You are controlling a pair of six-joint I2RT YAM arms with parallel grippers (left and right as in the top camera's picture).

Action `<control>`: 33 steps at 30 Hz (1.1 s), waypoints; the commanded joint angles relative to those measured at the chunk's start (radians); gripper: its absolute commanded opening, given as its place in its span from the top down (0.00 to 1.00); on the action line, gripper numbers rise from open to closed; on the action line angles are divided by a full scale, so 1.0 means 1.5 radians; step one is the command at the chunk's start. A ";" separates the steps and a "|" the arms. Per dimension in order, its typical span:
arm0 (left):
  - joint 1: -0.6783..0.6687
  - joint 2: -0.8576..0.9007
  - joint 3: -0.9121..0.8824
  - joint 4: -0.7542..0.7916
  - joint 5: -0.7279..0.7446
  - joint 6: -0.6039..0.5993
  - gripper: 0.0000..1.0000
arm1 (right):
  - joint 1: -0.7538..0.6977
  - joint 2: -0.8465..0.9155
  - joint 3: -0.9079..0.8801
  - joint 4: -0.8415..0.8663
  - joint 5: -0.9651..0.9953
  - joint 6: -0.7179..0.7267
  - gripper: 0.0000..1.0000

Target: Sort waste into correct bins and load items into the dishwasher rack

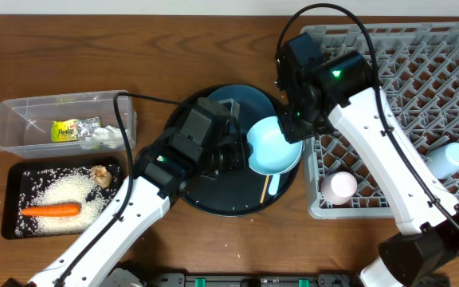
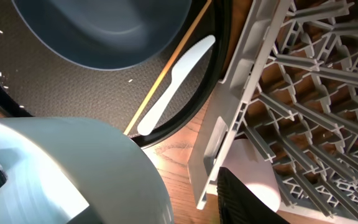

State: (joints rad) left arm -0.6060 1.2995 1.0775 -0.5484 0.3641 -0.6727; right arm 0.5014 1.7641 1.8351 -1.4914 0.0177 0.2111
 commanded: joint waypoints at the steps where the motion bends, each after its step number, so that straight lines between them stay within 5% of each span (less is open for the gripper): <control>1: -0.002 -0.005 0.000 -0.013 -0.012 0.019 0.93 | -0.004 0.005 0.011 0.007 0.022 0.000 0.63; 18: -0.002 0.044 -0.003 0.038 -0.011 0.019 0.94 | -0.002 0.005 0.011 0.025 0.007 -0.011 0.49; 23: -0.002 0.044 -0.003 0.038 -0.011 0.019 0.94 | -0.002 0.005 0.011 0.022 0.008 -0.018 0.60; 28: -0.002 0.044 -0.003 0.036 -0.011 0.019 0.94 | -0.002 0.005 0.011 0.021 0.011 -0.025 0.96; 33: -0.002 0.044 -0.003 0.027 -0.012 0.022 0.94 | -0.002 0.005 0.011 0.022 0.021 -0.025 0.99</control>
State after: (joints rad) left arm -0.6048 1.3640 1.0756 -0.4923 0.3466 -0.6544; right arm 0.5018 1.7660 1.8355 -1.4700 0.0154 0.1703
